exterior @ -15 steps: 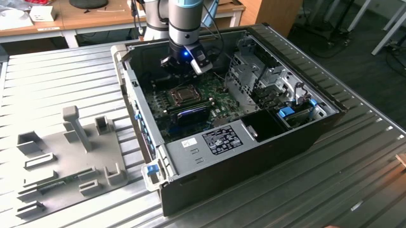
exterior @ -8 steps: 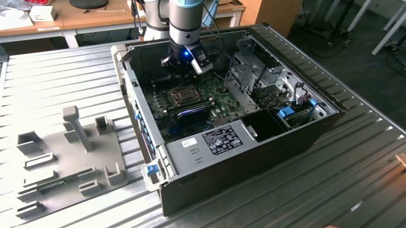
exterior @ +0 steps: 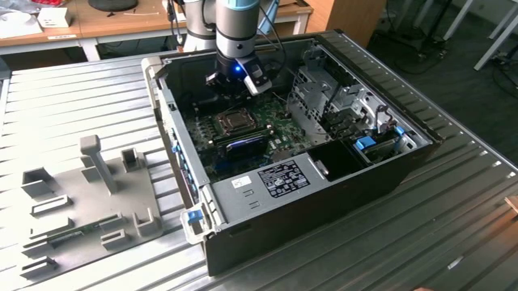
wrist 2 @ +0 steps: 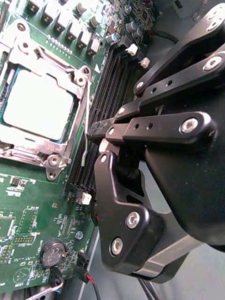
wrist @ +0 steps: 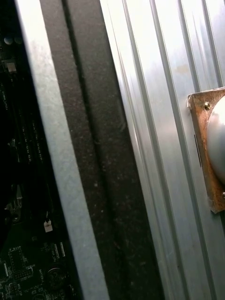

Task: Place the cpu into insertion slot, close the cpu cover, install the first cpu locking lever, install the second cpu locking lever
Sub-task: 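Install the first cpu locking lever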

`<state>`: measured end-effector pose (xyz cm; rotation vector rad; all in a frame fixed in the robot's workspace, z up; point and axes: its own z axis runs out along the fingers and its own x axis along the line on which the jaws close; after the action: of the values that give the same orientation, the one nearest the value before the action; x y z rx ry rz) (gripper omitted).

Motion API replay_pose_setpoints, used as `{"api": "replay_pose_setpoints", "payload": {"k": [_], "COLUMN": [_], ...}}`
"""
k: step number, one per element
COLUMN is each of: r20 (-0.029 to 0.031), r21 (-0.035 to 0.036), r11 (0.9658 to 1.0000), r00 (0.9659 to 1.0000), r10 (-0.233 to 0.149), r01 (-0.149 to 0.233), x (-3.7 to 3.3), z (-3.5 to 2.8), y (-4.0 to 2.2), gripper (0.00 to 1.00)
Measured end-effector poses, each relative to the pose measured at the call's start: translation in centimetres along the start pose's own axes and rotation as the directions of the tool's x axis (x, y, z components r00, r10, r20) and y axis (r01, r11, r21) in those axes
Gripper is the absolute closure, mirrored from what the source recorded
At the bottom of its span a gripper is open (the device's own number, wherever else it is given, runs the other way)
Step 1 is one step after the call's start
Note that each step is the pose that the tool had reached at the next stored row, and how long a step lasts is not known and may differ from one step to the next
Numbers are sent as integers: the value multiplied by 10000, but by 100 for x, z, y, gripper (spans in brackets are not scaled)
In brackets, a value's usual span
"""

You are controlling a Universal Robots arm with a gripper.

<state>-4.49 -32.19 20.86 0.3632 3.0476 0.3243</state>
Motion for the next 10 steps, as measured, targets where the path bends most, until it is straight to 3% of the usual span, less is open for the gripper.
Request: {"api": "replay_pose_setpoints", "payload": {"k": [10], "r20": [0], "r21": [0], "r11": [10000], "r00": [10000], "r10": [0], "r01": [0], "x": [0], "z": [17], "y": [-5], "gripper": [90]}}
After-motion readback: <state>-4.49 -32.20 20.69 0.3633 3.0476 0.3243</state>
